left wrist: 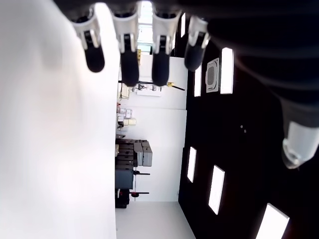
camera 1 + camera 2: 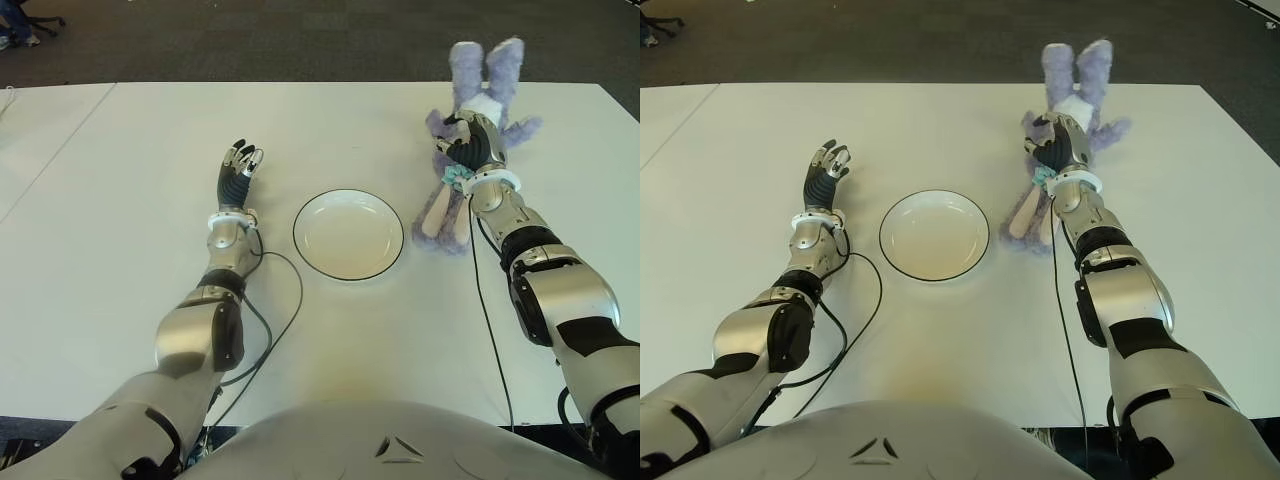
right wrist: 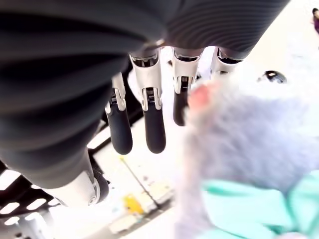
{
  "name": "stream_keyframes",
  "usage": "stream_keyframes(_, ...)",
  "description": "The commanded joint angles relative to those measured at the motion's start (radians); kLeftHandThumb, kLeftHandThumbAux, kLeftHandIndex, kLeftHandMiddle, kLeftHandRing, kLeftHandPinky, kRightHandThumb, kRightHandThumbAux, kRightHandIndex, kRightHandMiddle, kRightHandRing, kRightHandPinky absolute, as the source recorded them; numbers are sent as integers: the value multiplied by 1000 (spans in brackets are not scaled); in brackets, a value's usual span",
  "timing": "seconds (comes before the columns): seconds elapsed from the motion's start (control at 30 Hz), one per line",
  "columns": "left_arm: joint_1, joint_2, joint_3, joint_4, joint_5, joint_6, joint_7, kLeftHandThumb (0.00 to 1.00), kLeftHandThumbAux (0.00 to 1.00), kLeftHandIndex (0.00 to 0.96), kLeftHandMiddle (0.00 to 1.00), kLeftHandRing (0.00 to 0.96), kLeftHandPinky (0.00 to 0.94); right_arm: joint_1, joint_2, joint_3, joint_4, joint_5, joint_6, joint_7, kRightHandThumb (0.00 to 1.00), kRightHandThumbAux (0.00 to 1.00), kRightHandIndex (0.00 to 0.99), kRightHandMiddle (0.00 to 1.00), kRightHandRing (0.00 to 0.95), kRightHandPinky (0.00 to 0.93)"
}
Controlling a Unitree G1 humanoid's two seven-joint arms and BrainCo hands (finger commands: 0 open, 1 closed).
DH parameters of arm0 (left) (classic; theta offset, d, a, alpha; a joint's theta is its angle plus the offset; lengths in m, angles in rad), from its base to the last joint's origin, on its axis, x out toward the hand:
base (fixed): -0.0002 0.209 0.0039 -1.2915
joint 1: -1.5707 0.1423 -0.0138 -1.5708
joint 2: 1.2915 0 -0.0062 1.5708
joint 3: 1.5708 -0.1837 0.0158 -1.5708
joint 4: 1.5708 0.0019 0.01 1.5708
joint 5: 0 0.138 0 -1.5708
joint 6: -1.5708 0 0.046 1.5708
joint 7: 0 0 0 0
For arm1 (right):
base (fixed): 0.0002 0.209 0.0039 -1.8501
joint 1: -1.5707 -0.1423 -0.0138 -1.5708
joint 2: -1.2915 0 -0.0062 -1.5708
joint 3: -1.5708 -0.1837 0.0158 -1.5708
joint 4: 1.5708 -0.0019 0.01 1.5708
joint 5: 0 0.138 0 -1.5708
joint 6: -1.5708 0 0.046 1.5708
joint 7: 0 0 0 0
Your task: Put the doll into the plate.
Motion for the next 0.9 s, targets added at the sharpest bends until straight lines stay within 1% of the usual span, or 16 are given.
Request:
stream_keyframes(0.03,195,-62,-3,116,2,93,20,0,481,144,201,188,116,8,5,43,-176,-62,-95,-95,479,705,772,871,878,872)
stream_keyframes(0.07,193,-63,-7,117,6,98,24,0,479,143,201,187,114,16,0,49,-214,-75,-112,-109,480,703,774,873,880,873)
stream_keyframes(0.17,190,-63,-14,118,11,108,31,0,474,143,194,179,123,33,-10,57,-263,-95,-136,-126,477,702,771,874,878,863)
stream_keyframes(0.27,188,-65,-18,118,14,113,36,0,473,146,186,168,116,46,-16,66,-285,-107,-157,-133,461,711,763,871,873,854)
stream_keyframes(0.4,189,-68,-12,119,8,111,32,0,476,152,190,172,144,57,-21,74,-299,-121,-178,-137,456,717,755,867,869,850)
stream_keyframes(0.5,189,-68,-4,119,0,110,28,0,481,155,196,180,149,67,-32,81,-347,-131,-204,-117,449,725,736,857,861,841)
stream_keyframes(0.6,189,-70,-1,118,-2,104,27,0,482,156,197,182,145,70,-39,83,-369,-134,-222,-107,446,727,730,854,859,837)
stream_keyframes(0.67,190,-70,-1,118,-2,101,26,0,484,149,196,184,126,73,-42,83,-390,-134,-230,-96,442,728,722,850,857,835)
stream_keyframes(0.77,190,-71,-1,118,-2,101,26,0,484,149,204,191,139,79,-46,84,-416,-133,-236,-82,443,727,715,846,855,836)
stream_keyframes(0.9,189,-73,1,118,-4,101,22,0,482,150,205,194,130,92,-49,81,-446,-125,-236,-59,450,723,715,847,856,842)
